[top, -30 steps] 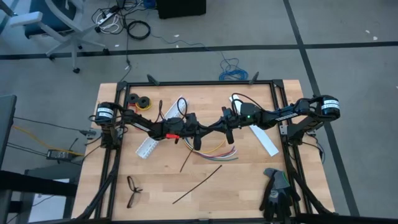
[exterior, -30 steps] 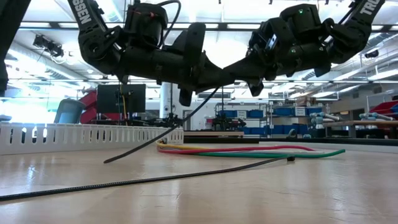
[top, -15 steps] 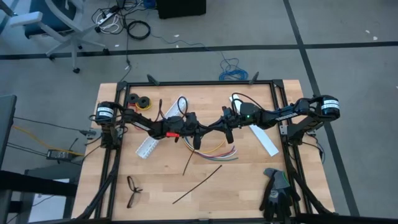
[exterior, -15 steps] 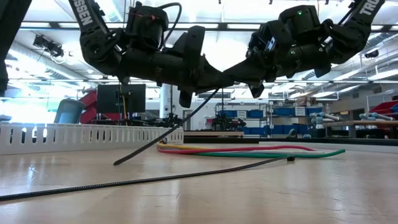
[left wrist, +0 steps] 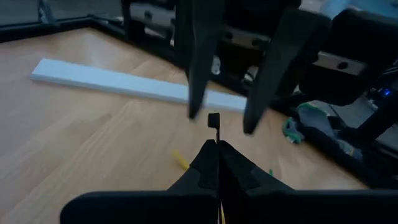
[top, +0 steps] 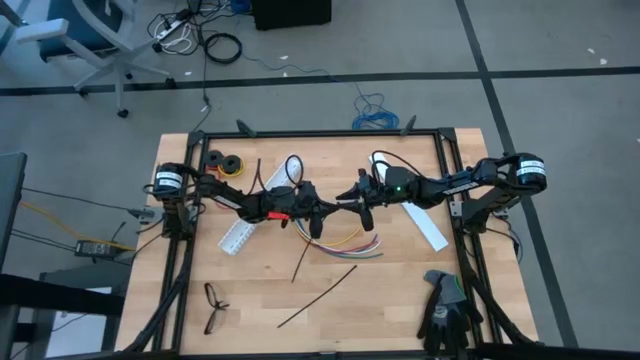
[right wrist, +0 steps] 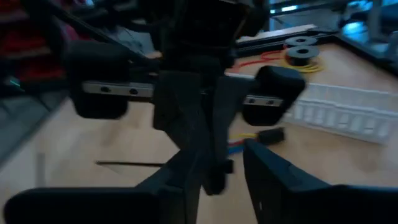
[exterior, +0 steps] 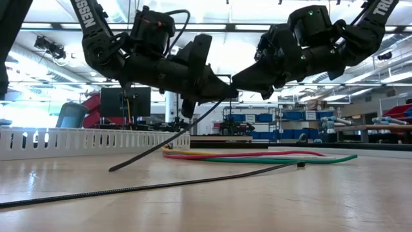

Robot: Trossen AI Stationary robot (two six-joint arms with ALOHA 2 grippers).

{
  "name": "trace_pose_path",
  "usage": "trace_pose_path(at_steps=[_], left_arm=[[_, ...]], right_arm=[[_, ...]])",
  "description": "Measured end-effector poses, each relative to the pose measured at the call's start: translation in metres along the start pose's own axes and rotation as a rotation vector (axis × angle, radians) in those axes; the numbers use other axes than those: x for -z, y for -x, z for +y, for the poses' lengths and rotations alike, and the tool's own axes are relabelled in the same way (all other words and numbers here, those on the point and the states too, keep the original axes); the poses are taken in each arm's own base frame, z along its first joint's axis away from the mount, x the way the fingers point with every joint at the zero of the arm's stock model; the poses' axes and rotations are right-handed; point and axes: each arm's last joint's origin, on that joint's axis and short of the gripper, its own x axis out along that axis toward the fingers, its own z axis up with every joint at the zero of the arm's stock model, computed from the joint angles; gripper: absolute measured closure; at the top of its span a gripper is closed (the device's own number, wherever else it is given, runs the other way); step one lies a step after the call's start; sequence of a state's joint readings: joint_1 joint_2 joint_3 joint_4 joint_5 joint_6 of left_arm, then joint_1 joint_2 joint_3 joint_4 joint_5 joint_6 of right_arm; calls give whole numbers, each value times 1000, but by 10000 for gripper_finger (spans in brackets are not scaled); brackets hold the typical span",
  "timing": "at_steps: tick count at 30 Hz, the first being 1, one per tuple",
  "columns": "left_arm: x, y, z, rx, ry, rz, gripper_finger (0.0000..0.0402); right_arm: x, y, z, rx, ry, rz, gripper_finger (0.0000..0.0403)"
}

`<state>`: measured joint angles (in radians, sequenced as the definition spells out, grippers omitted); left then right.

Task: Ziptie cables
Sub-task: Insert the black zip tie into the lock head

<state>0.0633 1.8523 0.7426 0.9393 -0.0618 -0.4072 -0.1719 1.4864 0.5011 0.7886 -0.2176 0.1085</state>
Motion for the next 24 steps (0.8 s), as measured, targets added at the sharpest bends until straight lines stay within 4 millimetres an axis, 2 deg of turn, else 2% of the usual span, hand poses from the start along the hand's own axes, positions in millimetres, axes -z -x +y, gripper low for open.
trace_pose_path(at_steps=[7, 13, 18, 21, 24], left_arm=[[9, 9, 14, -65, 51, 7, 401], [3, 14, 25, -84, 94, -86, 401], [-3, 15, 32, -93, 152, -119, 401], [-6, 15, 33, -88, 209, -143, 401], [-7, 15, 32, -70, 251, -162, 401]], right_arm=[[9, -2, 8, 109, 143, 76, 280], [16, -5, 41, 127, 347, 125, 281], [8, -12, 71, 197, 601, 167, 282], [2, -25, 83, 215, 717, 209, 284], [3, -49, 93, 181, 849, 280, 289]])
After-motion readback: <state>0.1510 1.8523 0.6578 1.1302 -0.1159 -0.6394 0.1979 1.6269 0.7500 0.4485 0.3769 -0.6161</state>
